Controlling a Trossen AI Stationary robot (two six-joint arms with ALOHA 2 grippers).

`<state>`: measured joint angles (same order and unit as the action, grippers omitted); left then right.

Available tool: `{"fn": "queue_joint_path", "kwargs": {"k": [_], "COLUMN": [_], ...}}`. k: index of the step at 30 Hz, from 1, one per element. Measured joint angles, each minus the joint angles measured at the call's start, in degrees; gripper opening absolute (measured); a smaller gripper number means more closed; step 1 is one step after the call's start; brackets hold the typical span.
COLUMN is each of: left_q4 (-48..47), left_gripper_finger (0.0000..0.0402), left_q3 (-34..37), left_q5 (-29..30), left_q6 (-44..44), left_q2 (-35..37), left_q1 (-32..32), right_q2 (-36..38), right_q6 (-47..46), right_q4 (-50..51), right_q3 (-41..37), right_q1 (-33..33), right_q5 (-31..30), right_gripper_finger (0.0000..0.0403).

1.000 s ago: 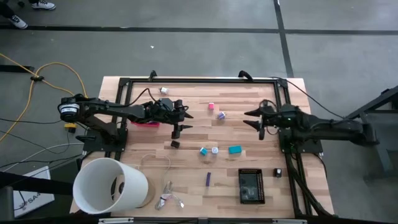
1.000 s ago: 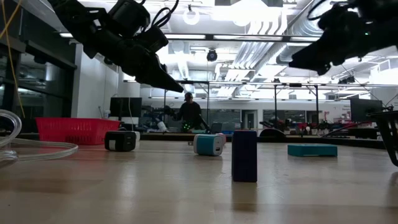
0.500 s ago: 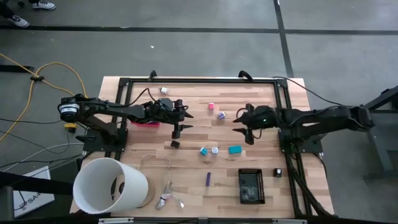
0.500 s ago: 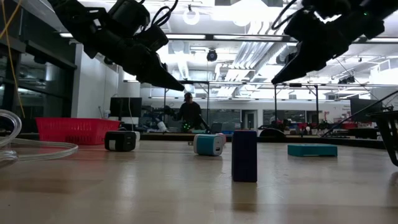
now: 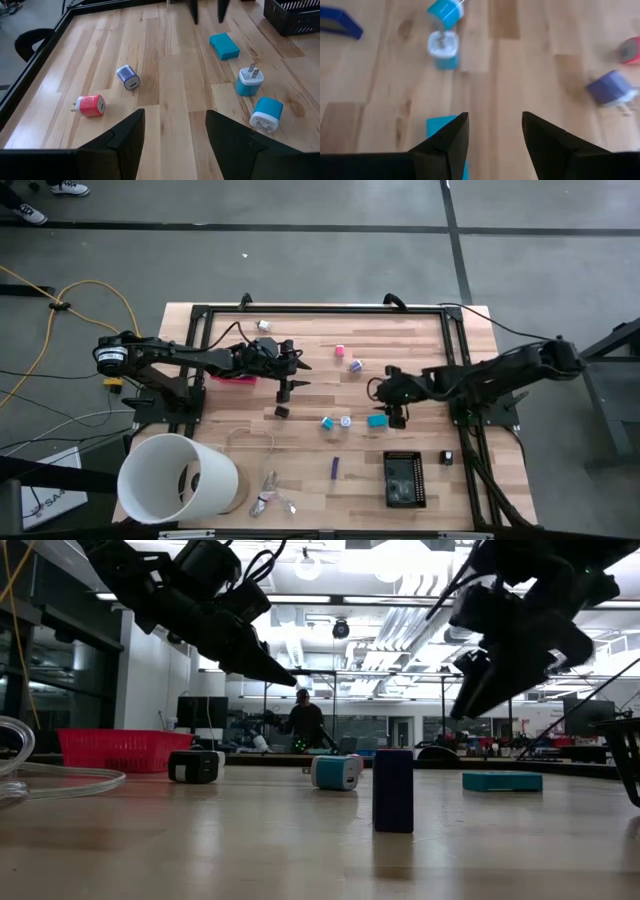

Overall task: Pick & Place Office items
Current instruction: Put the blue digital clock into the red bin

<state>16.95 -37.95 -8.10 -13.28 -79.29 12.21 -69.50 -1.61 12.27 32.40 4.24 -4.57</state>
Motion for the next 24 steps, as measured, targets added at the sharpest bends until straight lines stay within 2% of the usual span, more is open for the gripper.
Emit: {"fn": "queue_joint_path", "kwargs": {"k": [11,24], "left_q4": [0.02,0.02], "left_gripper_finger": [0.0201,0.0201], "left_q3": [0.00,0.00], "left_q5": [0.00,0.00], "left_q6": [0.01,0.00], "left_q2": [0.00,0.00], "left_q1": [-0.02,0.00], "right_q2": [-5.09,-7.86], "right_q6": [-5.68,-7.39], "right_q4": [-0.04,-0.81], "right_q3": [0.00,0.00], "right_q1": [5.08,5.26], "right_q5": [0.01,0.63], "right_gripper_finger": [0.0172,0.0172]}}
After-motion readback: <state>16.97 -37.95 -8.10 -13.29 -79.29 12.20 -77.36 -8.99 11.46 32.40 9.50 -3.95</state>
